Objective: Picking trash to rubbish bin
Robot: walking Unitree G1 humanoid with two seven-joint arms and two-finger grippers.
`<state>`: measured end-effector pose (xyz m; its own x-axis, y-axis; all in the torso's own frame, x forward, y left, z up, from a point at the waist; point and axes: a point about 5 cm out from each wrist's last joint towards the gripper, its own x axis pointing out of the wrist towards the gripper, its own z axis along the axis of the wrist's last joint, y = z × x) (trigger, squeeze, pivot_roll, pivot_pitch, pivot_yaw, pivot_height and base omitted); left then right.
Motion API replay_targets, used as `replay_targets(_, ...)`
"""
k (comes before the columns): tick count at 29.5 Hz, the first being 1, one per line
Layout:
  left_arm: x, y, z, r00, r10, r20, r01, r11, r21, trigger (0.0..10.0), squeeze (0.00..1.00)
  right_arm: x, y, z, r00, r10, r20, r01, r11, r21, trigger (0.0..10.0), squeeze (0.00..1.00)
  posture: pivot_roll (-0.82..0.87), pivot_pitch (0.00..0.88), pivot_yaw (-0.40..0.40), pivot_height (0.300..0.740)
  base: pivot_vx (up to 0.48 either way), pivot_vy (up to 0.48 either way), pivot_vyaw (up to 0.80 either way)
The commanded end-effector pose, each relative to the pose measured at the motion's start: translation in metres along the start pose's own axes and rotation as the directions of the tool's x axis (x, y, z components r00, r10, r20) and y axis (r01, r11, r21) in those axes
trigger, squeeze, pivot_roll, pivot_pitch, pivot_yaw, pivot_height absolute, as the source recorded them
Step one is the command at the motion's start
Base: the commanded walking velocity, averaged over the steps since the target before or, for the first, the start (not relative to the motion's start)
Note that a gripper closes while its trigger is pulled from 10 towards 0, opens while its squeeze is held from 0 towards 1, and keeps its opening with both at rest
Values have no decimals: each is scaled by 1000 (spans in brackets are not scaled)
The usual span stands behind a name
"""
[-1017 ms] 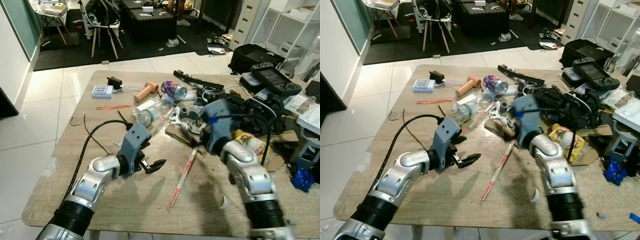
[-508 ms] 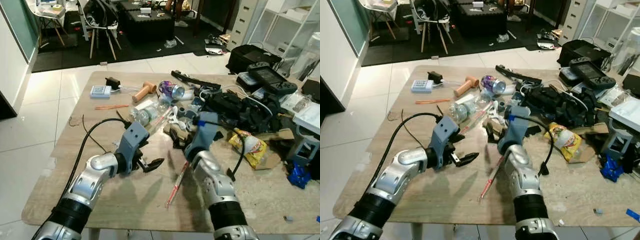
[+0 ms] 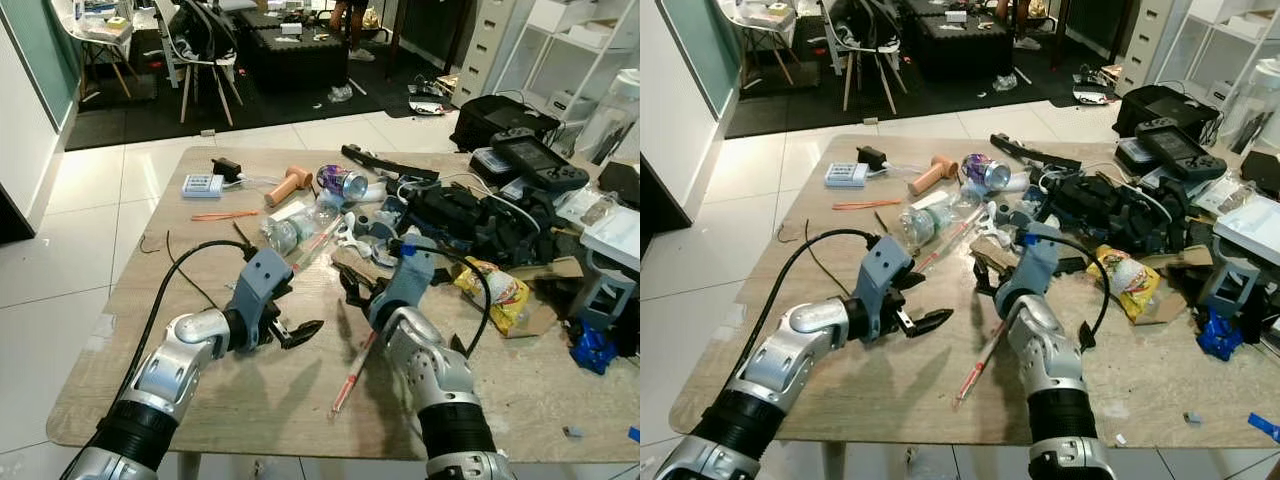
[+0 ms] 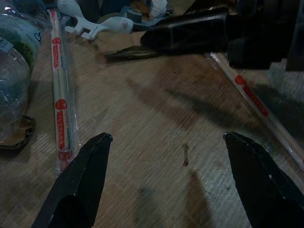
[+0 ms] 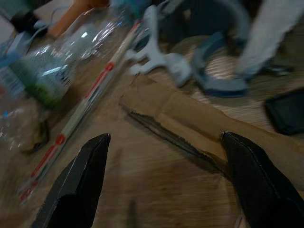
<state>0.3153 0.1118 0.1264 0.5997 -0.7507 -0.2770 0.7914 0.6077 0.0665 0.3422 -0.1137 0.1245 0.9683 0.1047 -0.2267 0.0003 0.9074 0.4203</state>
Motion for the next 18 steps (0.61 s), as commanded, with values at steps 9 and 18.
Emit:
replay_targets(9,-5,6,0,999,34,15,-33,999,-22,10000,1000,-16,14,29,996,88,20,-87,994,-63,10000,0,-81,76,7,740,0,0,0)
replay_targets(18,-6,6,-2,1000,24,15,-23,999,-37,10000,1000,-48,-5,21,973,201,-115,-212,972,-98,10000,0,-88,81,10,740,0,0,0)
